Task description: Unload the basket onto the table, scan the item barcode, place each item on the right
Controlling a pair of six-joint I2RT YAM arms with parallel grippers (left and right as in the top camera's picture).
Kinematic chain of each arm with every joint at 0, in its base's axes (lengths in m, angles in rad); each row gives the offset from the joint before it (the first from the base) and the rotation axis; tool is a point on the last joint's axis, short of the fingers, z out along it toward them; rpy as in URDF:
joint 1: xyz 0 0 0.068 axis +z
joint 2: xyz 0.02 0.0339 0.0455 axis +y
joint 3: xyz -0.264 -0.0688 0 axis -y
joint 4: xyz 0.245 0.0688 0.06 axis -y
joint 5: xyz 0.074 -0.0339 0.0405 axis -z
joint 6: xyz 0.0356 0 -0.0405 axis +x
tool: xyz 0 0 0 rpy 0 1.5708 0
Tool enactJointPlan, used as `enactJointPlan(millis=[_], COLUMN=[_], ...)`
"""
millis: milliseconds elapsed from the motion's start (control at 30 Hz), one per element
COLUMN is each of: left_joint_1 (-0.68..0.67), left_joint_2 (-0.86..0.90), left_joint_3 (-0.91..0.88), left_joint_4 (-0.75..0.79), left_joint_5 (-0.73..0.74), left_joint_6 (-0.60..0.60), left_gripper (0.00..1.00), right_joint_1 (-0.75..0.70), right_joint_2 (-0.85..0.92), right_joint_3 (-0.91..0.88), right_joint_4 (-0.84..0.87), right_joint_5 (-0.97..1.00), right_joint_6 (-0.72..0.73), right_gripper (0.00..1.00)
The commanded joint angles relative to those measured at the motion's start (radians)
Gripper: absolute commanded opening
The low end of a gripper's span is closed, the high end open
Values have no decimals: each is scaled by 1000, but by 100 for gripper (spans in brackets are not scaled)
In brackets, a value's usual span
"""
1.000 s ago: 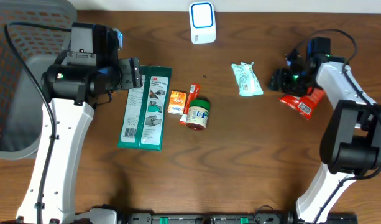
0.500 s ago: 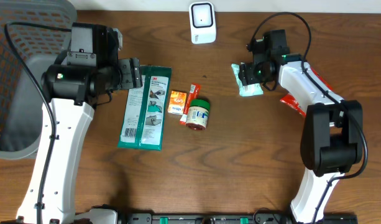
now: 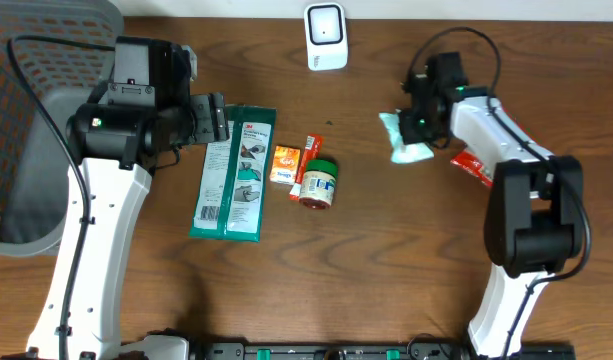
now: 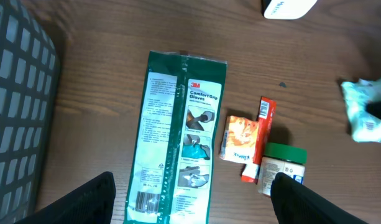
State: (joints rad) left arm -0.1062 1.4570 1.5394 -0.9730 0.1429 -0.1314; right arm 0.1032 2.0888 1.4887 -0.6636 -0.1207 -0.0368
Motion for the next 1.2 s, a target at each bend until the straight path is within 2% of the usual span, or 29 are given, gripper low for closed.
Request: enactJointPlan(millis=[0, 167, 333, 400, 433, 533, 600, 700, 800, 867, 933, 1033, 1167], left_joint_1=[4, 4, 4, 4, 4, 4, 4, 4, 4, 4, 4, 4, 4], left_joint_2=[0, 0, 0, 0, 0, 0, 0, 0, 0, 0, 0, 0, 0], left_joint_3=[12, 12, 12, 12, 12, 12, 12, 12, 12, 12, 12, 12, 12], left_joint_4=[-3, -3, -3, -3, -3, -3, -3, -3, -3, -3, -3, -3, -3], left_joint_5=[-10, -10, -10, -10, -10, -10, -10, -10, -10, -10, -10, -10, -10], left_joint_6=[-5, -5, -5, -5, -5, -5, -5, -5, -5, -5, -5, -5, -5], left_gripper=[80, 80, 80, 80, 80, 80, 80, 80, 80, 80, 80, 80, 80], right_joint_1=[-56, -125, -161, -159, -156, -150, -145, -136, -92, -47, 18, 160, 355], right_joint_2=[-20, -22, -47, -73, -93, -188, -262, -344, -450, -472, -474, -454, -414], right_joint_3=[-12, -12, -10, -10, -10, -9, -9, -9, -9, -9, -9, -9, -7], right_joint_4=[-88, -208, -248, -248, -248, -244, -245, -246, -276, -286, -299, -299, -221], right_joint_5=[151, 286, 246, 246, 246, 241, 190, 66, -160, -213, -221, -190, -142], right_joint_6=[7, 22, 40, 40, 40, 40, 40, 40, 49, 101, 163, 289, 373], right_gripper=[1, 1, 2, 6, 16, 60, 72, 82, 91, 91, 87, 86, 83])
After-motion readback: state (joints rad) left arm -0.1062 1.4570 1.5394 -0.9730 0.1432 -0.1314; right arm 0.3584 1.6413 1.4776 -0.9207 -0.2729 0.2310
